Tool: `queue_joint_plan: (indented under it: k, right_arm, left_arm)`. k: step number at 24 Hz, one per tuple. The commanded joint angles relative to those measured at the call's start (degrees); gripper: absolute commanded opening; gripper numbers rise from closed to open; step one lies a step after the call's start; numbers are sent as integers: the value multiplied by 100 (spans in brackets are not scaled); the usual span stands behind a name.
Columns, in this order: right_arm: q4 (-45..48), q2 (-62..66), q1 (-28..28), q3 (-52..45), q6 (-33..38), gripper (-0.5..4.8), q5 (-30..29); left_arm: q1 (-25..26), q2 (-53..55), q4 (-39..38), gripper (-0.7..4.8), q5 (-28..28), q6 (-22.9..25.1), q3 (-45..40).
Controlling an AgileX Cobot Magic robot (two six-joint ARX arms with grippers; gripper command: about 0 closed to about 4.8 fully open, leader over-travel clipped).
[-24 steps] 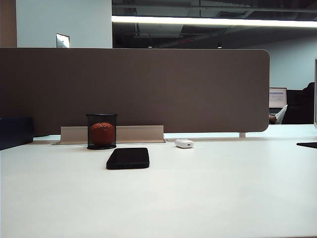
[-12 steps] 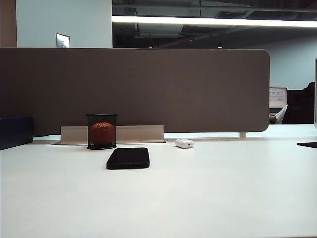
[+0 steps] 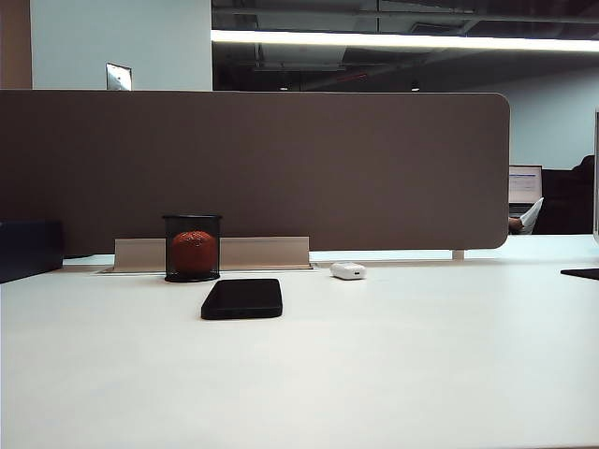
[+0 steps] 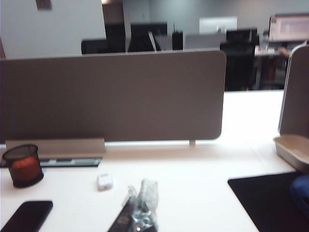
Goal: Find the wireless headphone case on the desktop and place it on the left side of the phone.
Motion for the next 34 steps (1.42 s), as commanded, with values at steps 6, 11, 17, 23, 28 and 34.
queue_joint_plan:
  k: [6, 11, 17, 23, 28, 34]
  right_arm:
    - [-1314, 1832, 0, 2129, 4, -5, -46]
    - [-2511, 3106, 0, 3919, -39, -5, -46]
    - [-4094, 4518, 0, 6129, -44, -5, -103]
    - [-5353, 5851, 4, 8212, -35, -6, -916]
    - [-5742, 6417, 7, 8714, 238, -5, -1534]
    - [-5746, 6787, 33, 8712, 629, -6, -2155]
  left_arm:
    - [9, 4, 55, -5, 22, -17, 13]
    - [11, 4, 55, -5, 22, -15, 13]
    - [11, 4, 59, -5, 22, -17, 13]
    - [11, 4, 74, -5, 20, -17, 13]
    - [11, 4, 74, -5, 20, -17, 13]
    - [11, 4, 76, -5, 15, -17, 15]
